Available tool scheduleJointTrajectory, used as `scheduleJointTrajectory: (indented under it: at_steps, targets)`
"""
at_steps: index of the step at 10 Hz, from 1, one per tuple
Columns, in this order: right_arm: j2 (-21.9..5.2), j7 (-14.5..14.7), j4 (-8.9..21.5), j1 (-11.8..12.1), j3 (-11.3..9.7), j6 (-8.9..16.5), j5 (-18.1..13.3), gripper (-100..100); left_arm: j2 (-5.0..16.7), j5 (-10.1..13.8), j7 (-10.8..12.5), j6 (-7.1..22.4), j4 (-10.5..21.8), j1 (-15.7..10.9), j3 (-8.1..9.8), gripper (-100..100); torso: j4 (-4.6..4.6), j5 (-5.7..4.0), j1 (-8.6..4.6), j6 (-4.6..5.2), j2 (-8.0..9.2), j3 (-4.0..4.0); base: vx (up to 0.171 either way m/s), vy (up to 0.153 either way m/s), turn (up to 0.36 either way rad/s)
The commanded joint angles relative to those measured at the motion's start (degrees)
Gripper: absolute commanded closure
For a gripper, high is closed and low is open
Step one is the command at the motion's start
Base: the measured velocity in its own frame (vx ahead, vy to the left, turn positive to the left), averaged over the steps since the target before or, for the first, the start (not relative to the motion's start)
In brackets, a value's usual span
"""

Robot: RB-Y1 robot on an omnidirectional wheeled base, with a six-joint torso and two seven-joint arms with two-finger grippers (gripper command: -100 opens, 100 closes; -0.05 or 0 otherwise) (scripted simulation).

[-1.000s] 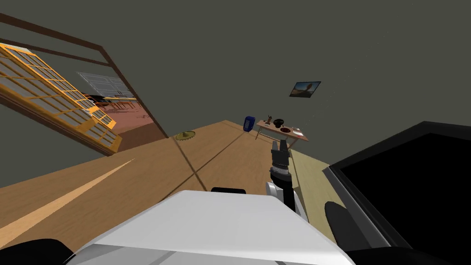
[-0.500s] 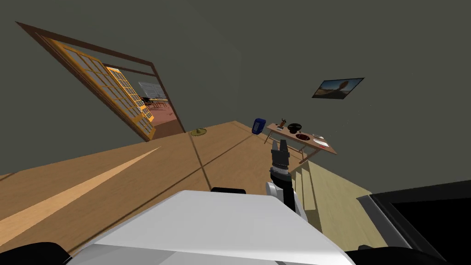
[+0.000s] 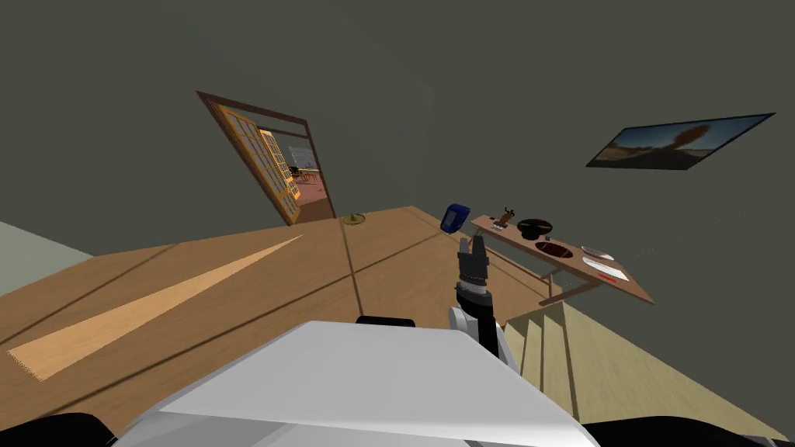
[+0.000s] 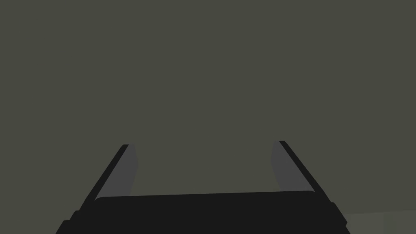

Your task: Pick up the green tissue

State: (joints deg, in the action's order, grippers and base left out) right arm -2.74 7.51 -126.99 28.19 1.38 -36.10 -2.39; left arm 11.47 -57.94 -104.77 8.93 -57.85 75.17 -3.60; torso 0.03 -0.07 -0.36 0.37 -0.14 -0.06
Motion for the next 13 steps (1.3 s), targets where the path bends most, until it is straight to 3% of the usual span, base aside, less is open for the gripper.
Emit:
scheduleJointTrajectory:
  at_steps: [1, 2, 3, 4, 5, 6, 8, 9, 11, 12, 13]
  targets:
    - [0.0, 0.0, 0.0, 0.0, 0.0, 0.0, 0.0, 0, -0.5, -2.8, -2.9, 0.0, 2.9, 0.9, 1.26, -100, 0.00, 0.00, 0.00, 0.00, 0.00, 0.00, -0.020, -0.058, 0.340]
    - [0.0, 0.0, 0.0, 0.0, 0.0, 0.0, 0.0, 0, -0.5, -2.8, -2.9, 0.0, 3.3, 0.9, 1.26, -100, 0.00, 0.00, -0.06, -0.11, 0.03, 0.01, -0.020, -0.066, 0.405]
    - [0.0, 0.0, 0.0, 0.0, 0.0, 0.0, 0.0, 0, -0.7, -4.3, -5.4, 0.8, 5.4, 1.8, 1.42, -100, 0.00, -0.01, -0.08, -0.07, 0.02, 0.01, -0.020, -0.078, 0.370]
    - [0.0, 0.0, 0.0, 0.0, 0.0, 0.0, 0.0, 0, -0.7, -4.3, -5.4, 0.8, 5.5, 1.8, 1.42, -100, 0.00, -0.02, -0.14, -0.08, 0.02, 0.01, -0.020, -0.080, 0.425]
    - [0.0, 0.0, 0.0, 0.0, 0.0, 0.0, 0.0, 0, -0.9, -5.7, -7.8, 1.4, 7.5, 2.5, 1.55, -100, 0.00, -0.03, -0.17, -0.08, 0.01, 0.00, -0.035, -0.111, 0.407]
    - [0.0, 0.0, 0.0, 0.0, 0.0, 0.0, 0.0, 0, -0.9, -3.7, -7.8, 1.4, 7.5, 2.5, 1.55, -100, 0.00, -0.05, -0.27, -0.07, 0.04, 0.01, -0.044, -0.084, 0.396]
    - [0.0, 0.0, 0.0, 0.0, 0.0, 0.0, 0.0, 0, -0.9, -5.7, -7.8, 1.4, 7.5, 2.5, 1.55, -100, 0.01, 0.00, 0.01, 0.01, -0.01, 0.00, -0.017, -0.012, 0.077]
    - [0.0, 0.0, 0.0, 0.0, 0.0, 0.0, 0.0, 0, -1.1, -6.9, -9.8, 2.0, 9.2, 3.1, 1.66, -100, -0.01, 0.04, 0.19, 0.04, -0.09, -0.05, -0.031, -0.023, 0.385]
    - [0.0, 0.0, 0.0, 0.0, 0.0, 0.0, 0.0, 0, -1.1, -6.9, -9.8, 2.0, 9.2, 3.1, 1.66, -100, 0.00, 0.01, -0.01, -0.01, -0.01, -0.01, -0.032, -0.041, 0.193]
    - [0.0, 0.0, 0.0, 0.0, 0.0, 0.0, 0.0, 0, -1.3, -7.9, -11.6, 2.5, 10.7, 3.5, 1.73, -100, 0.00, 0.01, 0.05, 0.04, -0.05, -0.03, -0.044, -0.054, 0.337]
    - [0.0, 0.0, 0.0, 0.0, 0.0, 0.0, 0.0, 0, -1.3, -7.9, -11.6, 2.5, 10.7, 3.5, 1.73, -100, 0.00, 0.00, -0.06, -0.06, 0.00, 0.00, -0.056, -0.067, 0.311]
